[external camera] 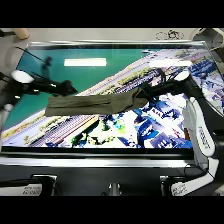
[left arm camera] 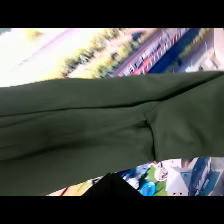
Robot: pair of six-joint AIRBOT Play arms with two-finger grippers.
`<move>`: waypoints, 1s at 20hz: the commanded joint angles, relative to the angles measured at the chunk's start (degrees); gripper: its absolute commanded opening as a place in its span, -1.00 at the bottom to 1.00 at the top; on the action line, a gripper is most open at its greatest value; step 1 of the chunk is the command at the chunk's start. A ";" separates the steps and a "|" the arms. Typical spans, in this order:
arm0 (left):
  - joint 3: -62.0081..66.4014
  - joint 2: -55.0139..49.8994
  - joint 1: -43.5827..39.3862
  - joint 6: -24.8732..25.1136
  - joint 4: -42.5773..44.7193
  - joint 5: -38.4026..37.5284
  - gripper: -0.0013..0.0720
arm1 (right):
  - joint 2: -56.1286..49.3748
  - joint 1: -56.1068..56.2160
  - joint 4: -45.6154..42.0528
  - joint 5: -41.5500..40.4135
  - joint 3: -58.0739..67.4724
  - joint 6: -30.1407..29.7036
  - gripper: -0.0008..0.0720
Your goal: Fold the shirts.
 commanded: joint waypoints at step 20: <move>-2.82 6.54 1.57 8.90 -14.53 11.37 -0.90 | 11.23 16.57 6.97 -5.70 0.42 4.74 -0.91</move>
